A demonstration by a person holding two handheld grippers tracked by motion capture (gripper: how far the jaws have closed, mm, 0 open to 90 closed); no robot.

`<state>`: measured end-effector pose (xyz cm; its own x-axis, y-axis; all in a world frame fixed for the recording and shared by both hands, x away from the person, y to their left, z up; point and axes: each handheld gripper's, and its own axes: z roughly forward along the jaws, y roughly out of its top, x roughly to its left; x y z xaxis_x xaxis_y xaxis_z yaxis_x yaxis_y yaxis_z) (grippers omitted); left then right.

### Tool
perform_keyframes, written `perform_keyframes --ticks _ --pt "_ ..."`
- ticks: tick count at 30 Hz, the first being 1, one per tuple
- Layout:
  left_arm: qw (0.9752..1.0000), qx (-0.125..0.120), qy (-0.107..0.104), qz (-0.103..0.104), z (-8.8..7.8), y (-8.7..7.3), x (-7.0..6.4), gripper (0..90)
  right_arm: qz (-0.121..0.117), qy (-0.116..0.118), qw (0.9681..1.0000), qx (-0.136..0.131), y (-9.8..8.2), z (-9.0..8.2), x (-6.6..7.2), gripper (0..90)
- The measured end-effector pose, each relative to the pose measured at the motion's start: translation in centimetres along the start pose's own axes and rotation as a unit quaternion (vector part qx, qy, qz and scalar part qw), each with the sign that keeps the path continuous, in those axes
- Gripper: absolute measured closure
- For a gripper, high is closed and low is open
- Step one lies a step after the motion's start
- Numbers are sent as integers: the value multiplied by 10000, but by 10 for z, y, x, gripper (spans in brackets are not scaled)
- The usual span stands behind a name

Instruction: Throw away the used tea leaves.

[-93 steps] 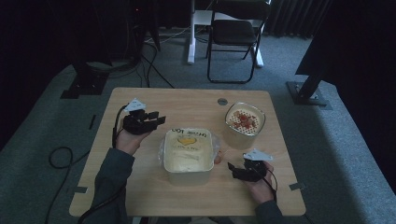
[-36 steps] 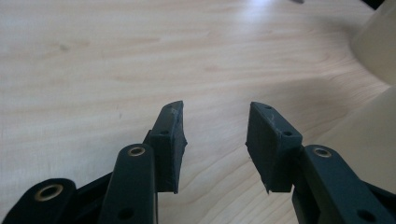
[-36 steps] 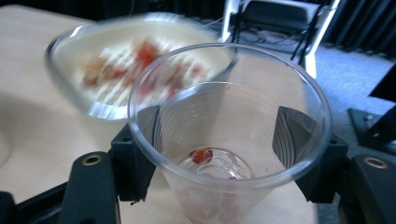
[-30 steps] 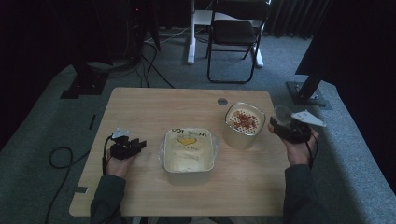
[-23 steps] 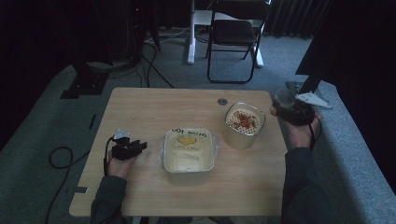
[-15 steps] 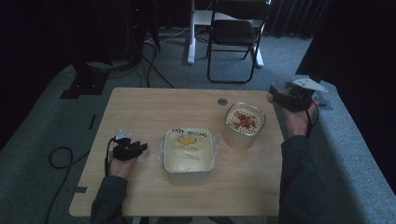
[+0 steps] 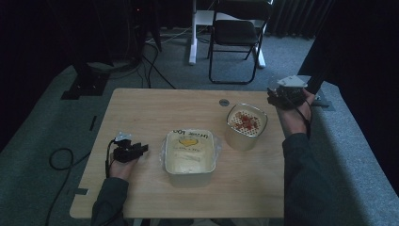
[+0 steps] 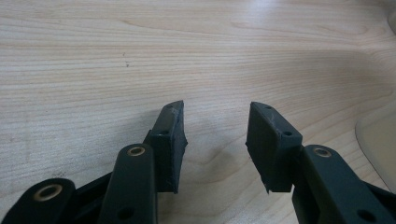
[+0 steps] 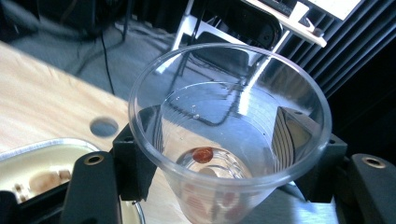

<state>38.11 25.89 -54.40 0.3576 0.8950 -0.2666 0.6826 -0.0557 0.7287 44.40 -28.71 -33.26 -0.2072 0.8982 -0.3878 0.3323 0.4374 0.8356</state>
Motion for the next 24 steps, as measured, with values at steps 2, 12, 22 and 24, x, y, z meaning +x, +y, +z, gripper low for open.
perform_keyframes --ticks 2,12,22,24 --pt "10000 -10 0 -8 0 0 0 570 -397 -26 9992 63 2 -2 6 334" --pt "10000 -22 -30 -39 0 0 0 568 -1372 -475 9882 488 7 -2 12 333" --pt "10000 -26 -25 -30 0 -1 0 567 -1653 -569 9822 690 2 -2 10 334" --pt "10000 -26 -25 -34 0 -1 0 567 -1654 -560 9820 723 0 -2 10 334"
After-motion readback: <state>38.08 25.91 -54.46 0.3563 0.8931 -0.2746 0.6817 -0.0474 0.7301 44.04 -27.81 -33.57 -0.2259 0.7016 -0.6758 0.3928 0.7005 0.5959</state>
